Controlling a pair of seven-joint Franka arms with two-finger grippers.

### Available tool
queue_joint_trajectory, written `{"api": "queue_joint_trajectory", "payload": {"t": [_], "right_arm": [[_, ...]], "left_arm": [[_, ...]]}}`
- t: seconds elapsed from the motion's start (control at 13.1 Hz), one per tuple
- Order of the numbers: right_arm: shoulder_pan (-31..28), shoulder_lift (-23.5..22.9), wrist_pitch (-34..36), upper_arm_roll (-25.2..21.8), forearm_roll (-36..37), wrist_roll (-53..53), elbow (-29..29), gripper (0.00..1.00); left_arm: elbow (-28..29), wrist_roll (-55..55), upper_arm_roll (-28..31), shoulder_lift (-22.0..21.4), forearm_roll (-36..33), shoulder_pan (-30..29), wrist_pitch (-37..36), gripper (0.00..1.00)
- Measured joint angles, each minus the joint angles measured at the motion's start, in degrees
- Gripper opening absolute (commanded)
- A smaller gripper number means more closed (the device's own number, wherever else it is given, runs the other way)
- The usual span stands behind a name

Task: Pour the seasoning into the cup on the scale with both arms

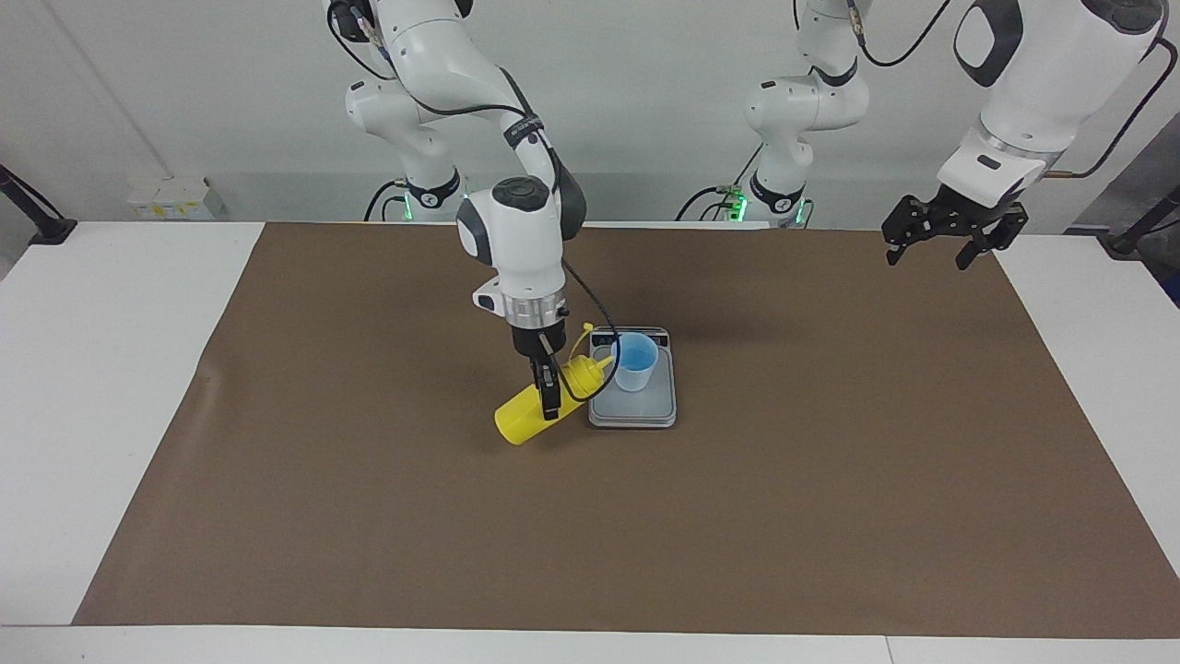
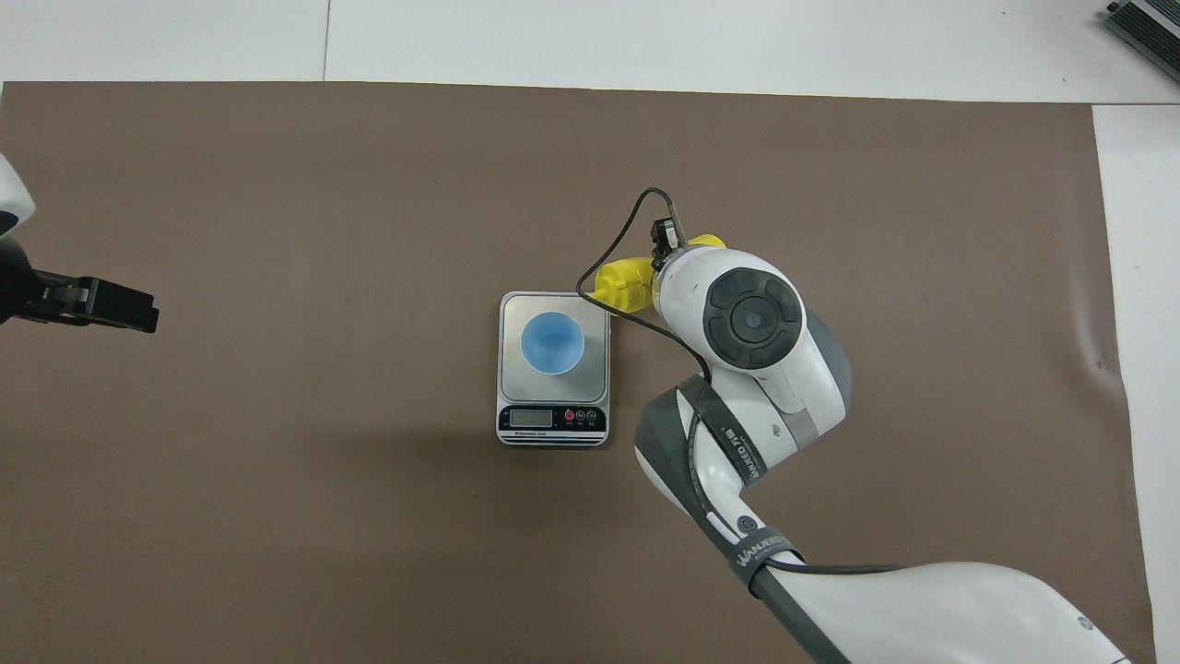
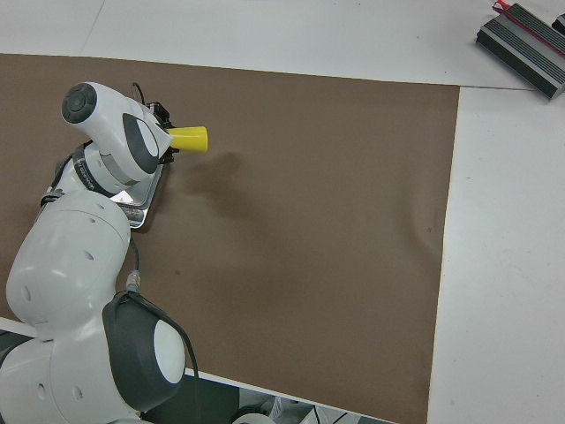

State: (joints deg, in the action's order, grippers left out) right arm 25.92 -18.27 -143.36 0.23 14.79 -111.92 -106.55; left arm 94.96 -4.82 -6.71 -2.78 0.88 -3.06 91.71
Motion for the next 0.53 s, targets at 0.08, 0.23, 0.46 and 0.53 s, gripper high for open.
{"api": "queue_joint_trajectory", "payload": {"t": [0.08, 0.23, 0.46, 0.53], "right_arm": [[0.4, 0.0, 0.3, 0.0, 3.0, -1.3, 0.5, 0.00], [1.2, 0.0, 2.7, 0.0, 8.7, -2.3, 2.5, 0.00], [3.0, 0.0, 4.1, 0.0, 18.9, -2.6, 3.9, 0.00], [3.5, 0.0, 4.2, 0.0, 22.9, -2.9, 4.0, 0.00]], "left_arm": [[0.0, 0.0, 0.0, 0.0, 0.3, -0.2, 0.0, 1.00], [0.0, 0.0, 0.0, 0.0, 0.4, -0.3, 0.0, 1.00], [0.0, 0.0, -0.4, 0.0, 0.5, -0.3, 0.0, 1.00], [0.0, 0.0, -0.4, 0.0, 0.5, -0.3, 0.0, 1.00]]}}
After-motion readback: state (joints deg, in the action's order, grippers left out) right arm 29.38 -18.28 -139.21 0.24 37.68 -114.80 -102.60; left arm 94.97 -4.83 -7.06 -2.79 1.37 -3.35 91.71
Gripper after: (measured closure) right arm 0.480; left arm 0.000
